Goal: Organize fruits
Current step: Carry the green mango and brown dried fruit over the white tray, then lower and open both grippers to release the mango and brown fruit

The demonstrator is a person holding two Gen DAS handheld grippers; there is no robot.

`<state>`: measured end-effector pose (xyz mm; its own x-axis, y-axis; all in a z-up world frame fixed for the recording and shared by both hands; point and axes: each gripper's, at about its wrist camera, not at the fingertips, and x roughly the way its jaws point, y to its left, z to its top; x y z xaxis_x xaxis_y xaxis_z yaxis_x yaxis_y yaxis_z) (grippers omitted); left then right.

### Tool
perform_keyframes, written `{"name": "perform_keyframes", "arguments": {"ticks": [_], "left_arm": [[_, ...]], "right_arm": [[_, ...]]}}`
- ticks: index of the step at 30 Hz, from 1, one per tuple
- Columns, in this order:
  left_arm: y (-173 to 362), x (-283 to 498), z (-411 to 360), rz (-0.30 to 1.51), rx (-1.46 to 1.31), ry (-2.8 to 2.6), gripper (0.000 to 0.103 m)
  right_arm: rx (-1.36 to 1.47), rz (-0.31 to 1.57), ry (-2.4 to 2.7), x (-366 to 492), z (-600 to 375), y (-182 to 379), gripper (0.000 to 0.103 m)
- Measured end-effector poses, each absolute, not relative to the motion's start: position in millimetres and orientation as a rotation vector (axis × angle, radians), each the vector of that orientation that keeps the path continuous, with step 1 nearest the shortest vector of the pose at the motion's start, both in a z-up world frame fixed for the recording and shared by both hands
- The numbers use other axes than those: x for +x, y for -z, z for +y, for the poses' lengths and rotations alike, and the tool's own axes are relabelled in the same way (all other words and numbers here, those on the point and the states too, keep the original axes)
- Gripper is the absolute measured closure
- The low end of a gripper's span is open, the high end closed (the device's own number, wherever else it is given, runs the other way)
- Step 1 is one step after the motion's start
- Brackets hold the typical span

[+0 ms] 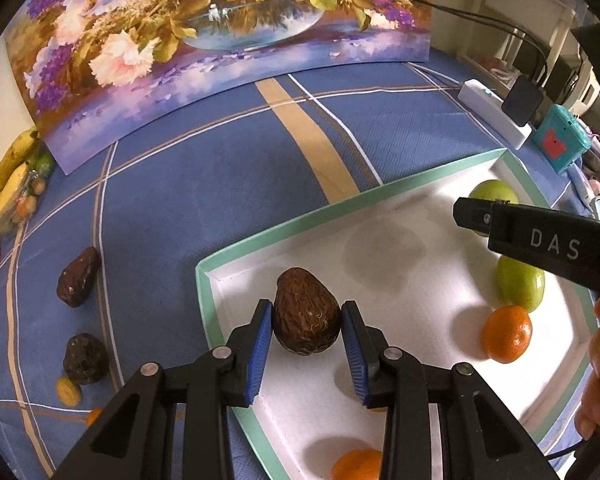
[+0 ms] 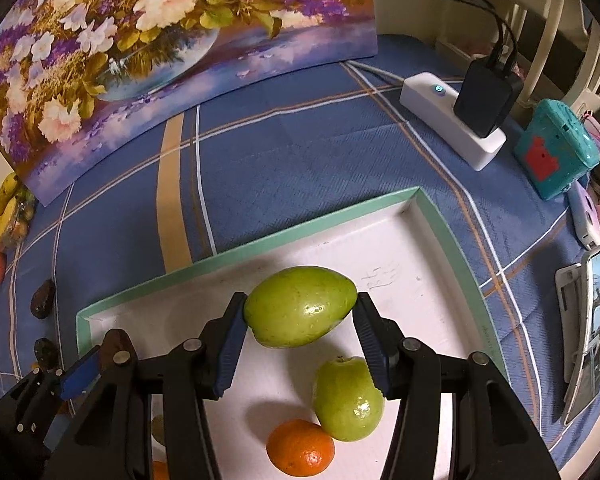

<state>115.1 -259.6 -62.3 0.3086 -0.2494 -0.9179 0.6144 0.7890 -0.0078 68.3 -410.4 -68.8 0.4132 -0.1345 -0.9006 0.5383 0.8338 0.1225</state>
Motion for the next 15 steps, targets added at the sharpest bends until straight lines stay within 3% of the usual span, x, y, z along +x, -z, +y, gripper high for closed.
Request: {"name": "perform_keyframes", "arguments": {"ticks": [15], "left_arm": [[75.8,115.2,-257.7,1.151,0.383,0.570,0.066]], "right_arm": [[0.408,1.119,0.444,72.1,-409.0,88.6,0.048]]}}
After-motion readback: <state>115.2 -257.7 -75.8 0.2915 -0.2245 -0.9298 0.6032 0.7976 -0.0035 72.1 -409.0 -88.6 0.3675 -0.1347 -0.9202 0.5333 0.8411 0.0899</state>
